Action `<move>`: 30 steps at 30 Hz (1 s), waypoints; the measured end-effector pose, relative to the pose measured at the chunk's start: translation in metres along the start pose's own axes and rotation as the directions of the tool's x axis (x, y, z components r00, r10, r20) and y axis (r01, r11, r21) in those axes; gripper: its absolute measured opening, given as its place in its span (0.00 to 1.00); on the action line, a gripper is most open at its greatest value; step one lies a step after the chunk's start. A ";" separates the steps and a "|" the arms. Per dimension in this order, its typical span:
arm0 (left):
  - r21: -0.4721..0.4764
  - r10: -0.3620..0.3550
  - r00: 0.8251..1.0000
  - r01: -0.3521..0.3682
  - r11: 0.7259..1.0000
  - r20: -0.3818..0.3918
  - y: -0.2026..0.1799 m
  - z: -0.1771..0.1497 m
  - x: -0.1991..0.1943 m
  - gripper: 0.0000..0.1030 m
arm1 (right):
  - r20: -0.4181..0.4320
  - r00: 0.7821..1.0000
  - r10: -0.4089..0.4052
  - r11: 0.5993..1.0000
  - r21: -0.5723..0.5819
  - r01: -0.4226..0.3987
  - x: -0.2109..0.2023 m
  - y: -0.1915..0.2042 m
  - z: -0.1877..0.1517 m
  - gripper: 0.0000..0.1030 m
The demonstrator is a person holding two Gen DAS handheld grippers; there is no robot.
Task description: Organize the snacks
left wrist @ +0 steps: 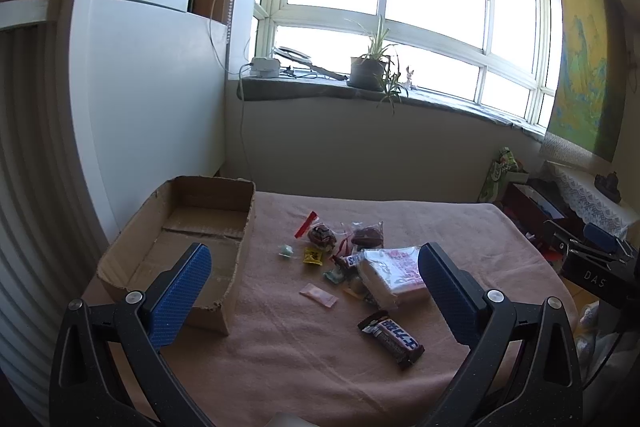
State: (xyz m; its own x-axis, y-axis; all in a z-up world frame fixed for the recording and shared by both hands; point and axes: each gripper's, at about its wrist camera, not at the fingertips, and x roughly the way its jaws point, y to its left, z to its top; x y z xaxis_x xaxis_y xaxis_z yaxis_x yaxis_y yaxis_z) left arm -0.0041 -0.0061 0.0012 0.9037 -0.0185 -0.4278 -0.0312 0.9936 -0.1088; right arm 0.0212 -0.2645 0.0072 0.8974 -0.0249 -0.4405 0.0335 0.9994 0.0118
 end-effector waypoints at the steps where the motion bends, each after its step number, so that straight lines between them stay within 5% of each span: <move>1: 0.000 0.000 1.000 0.000 1.000 -0.001 0.000 0.000 0.000 0.99 | 0.000 1.000 0.001 1.000 0.001 -0.001 0.000 0.000 0.000 1.00; 30: -0.004 -0.020 1.000 0.020 1.000 -0.008 -0.001 -0.001 0.001 0.99 | -0.006 1.000 0.000 1.000 -0.002 -0.001 0.000 0.001 -0.003 1.00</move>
State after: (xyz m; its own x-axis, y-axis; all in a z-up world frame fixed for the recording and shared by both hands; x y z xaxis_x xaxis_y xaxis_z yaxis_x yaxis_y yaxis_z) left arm -0.0039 -0.0071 0.0000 0.9008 -0.0390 -0.4325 -0.0150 0.9926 -0.1207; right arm 0.0205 -0.2637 0.0047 0.8947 -0.0242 -0.4460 0.0319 0.9994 0.0098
